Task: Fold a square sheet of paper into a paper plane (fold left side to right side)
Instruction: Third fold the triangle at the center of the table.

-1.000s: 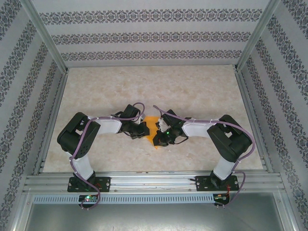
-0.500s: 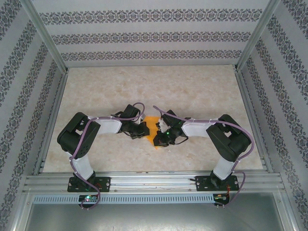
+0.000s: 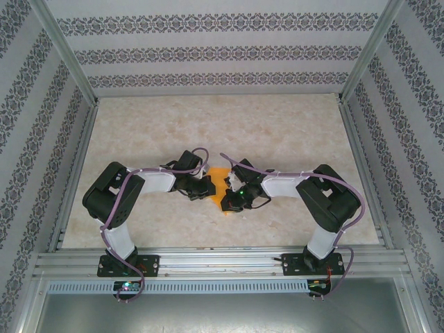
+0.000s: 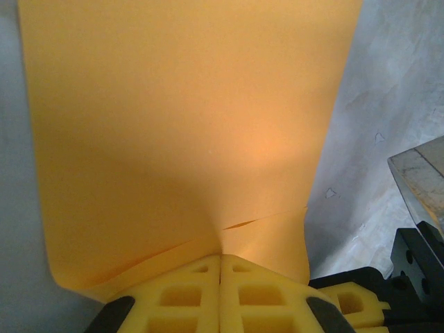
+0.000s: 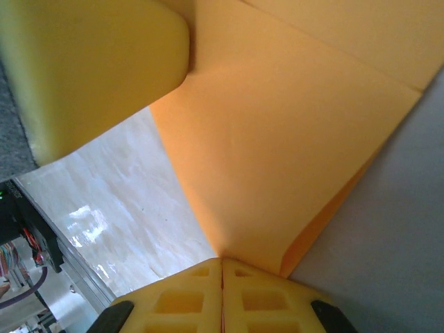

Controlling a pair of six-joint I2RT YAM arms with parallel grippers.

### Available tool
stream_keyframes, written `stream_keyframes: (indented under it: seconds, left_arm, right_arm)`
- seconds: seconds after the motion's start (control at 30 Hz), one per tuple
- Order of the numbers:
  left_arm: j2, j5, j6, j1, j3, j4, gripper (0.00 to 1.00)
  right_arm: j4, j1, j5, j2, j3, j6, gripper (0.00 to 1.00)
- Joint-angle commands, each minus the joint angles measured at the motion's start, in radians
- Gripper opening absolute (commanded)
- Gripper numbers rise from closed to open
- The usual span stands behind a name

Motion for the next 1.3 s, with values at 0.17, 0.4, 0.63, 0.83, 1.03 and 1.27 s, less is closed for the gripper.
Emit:
stream_keyframes:
  seconds: [0.17,0.4,0.63,0.83,1.03,1.27]
  left_arm:
    - [-0.088,-0.071,0.003,-0.010,-0.008,-0.033,0.10]
    - [-0.227,-0.070,-0.008,-0.035,-0.121,0.044,0.08]
    - [-0.191,-0.025,-0.058,-0.113,-0.172,0.206,0.07]
    - [-0.133,-0.026,-0.054,-0.121,-0.136,0.215,0.07]
    - [-0.082,-0.032,-0.049,-0.121,-0.110,0.212,0.07]
    - [-0.040,-0.045,-0.053,-0.110,-0.094,0.204,0.07]
  right_arm:
    - [-0.093,0.002,0.070,0.028,-0.023,-0.012,0.00]
    - [-0.112,-0.005,0.126,0.035,-0.019,-0.018,0.00]
    - [-0.130,-0.006,0.171,0.046,-0.011,-0.015,0.00]
    - [-0.138,-0.006,0.179,0.050,-0.006,-0.018,0.00]
    - [-0.145,-0.006,0.182,0.050,-0.002,-0.024,0.00]
    - [-0.166,-0.005,0.188,0.054,0.003,-0.036,0.00]
